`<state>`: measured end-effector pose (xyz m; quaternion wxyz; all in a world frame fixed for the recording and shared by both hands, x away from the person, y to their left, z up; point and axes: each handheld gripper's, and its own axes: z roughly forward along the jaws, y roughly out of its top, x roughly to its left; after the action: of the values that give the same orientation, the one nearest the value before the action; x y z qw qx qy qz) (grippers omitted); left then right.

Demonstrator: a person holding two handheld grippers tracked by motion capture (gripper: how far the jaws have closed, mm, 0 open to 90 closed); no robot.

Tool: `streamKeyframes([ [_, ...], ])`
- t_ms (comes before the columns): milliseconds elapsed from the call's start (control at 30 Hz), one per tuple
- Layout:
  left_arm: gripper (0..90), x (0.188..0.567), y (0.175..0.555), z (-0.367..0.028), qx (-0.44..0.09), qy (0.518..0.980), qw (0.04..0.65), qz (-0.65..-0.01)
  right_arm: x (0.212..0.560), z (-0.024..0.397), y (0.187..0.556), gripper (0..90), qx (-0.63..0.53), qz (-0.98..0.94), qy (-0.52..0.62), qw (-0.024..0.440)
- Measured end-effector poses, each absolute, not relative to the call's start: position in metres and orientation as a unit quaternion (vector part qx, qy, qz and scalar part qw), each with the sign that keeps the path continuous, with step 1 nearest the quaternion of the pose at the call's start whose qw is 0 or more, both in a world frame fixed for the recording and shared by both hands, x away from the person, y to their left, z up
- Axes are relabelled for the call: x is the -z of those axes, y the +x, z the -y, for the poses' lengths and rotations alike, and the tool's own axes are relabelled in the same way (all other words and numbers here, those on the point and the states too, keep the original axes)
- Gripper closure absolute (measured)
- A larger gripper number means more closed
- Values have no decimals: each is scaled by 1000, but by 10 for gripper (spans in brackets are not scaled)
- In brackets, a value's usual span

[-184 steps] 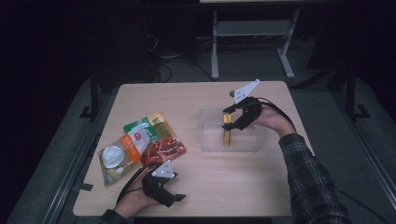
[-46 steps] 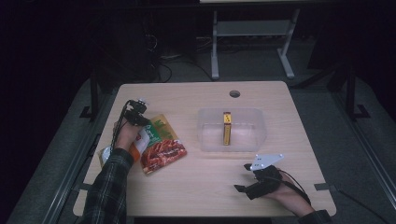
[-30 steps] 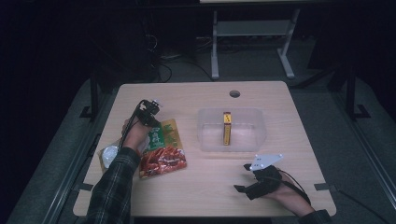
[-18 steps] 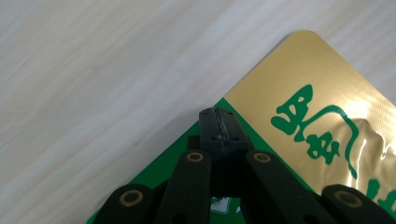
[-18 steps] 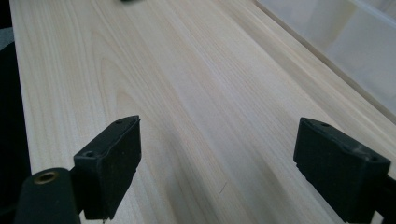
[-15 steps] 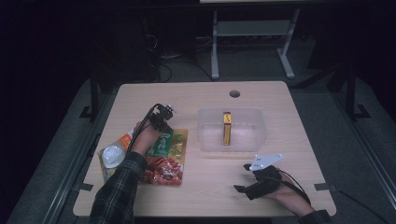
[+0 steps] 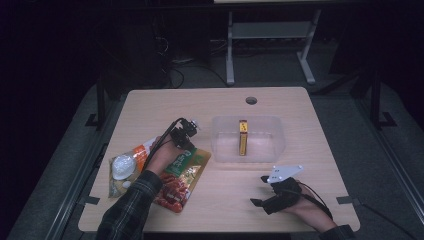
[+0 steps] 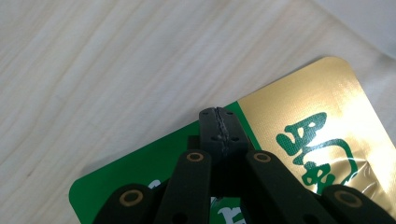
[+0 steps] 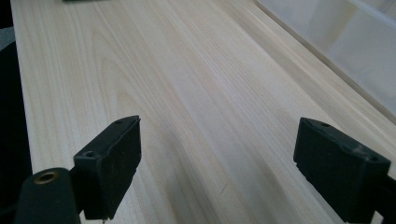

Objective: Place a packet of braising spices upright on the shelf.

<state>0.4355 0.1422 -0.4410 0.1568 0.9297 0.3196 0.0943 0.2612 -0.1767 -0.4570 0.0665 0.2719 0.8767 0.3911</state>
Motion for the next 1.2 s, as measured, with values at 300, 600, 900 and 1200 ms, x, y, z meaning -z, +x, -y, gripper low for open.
streamKeyframes([
  [300,900,440,415,-128,-78,940,156,-294,458,176,261,147,-390,-878,270,66],
  [600,900,433,417,-137,-123,912,176,-351,458,176,261,147,-389,-878,271,65],
  [900,900,443,425,-135,-134,911,161,-355,457,176,261,147,-391,-878,270,65],
  [1200,900,443,412,-127,-103,916,175,-346,458,175,261,147,-391,-879,265,66],
])
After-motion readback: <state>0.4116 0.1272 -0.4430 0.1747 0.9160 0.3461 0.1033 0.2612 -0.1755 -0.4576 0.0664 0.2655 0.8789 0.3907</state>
